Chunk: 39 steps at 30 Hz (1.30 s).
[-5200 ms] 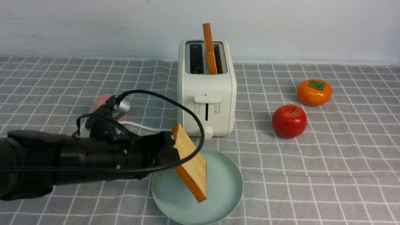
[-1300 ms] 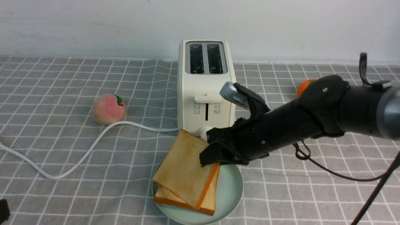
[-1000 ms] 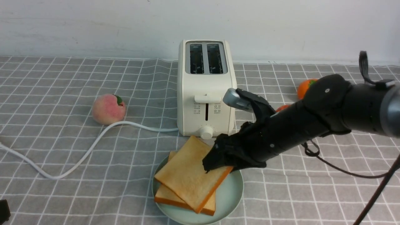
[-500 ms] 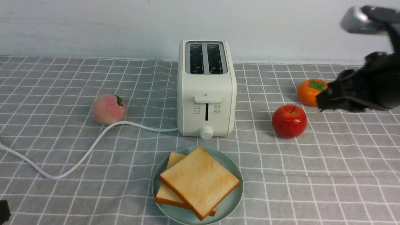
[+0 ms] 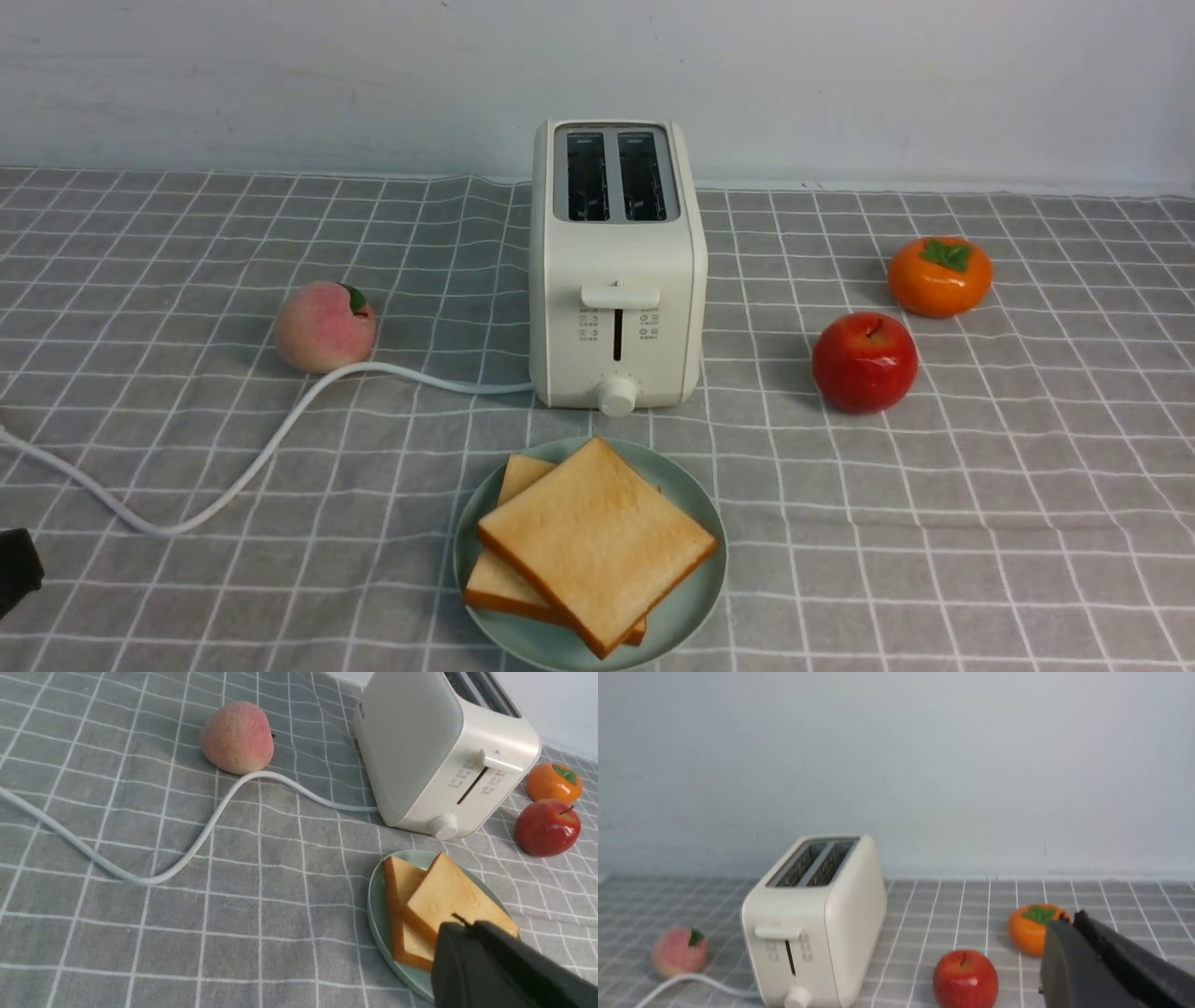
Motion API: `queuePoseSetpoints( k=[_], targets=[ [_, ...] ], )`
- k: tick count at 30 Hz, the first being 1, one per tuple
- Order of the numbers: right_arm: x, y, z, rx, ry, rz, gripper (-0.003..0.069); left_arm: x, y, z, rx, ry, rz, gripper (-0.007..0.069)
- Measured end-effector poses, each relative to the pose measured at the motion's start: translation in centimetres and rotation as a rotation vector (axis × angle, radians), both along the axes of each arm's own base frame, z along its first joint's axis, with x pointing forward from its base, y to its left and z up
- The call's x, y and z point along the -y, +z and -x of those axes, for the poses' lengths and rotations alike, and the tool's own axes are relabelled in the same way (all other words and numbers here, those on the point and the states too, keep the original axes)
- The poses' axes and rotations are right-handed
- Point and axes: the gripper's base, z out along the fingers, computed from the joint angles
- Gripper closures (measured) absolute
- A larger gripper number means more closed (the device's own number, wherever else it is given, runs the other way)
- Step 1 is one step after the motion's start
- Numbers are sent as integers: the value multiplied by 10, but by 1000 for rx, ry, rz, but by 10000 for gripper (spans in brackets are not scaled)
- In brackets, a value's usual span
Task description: Take toasted bread from bread machine on grey coffee table place on plate.
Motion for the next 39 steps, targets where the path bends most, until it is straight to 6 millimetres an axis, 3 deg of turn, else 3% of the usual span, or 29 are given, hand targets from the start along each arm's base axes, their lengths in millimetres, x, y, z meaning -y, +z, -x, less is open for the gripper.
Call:
queuePoseSetpoints(
  k=[2, 6, 33, 39],
  targets=[
    [2, -22, 8, 37, 1, -40, 661, 0, 2, 0, 18, -2, 7, 636],
    [4, -47, 15, 92, 2, -69, 659, 1, 5, -1, 59, -7, 21, 635],
    [4, -47, 15, 128, 1, -70, 636, 2, 8, -2, 82, -10, 30, 609],
    [4, -47, 15, 129, 1, -70, 629, 0, -9, 0, 97, -12, 9, 606]
  ],
)
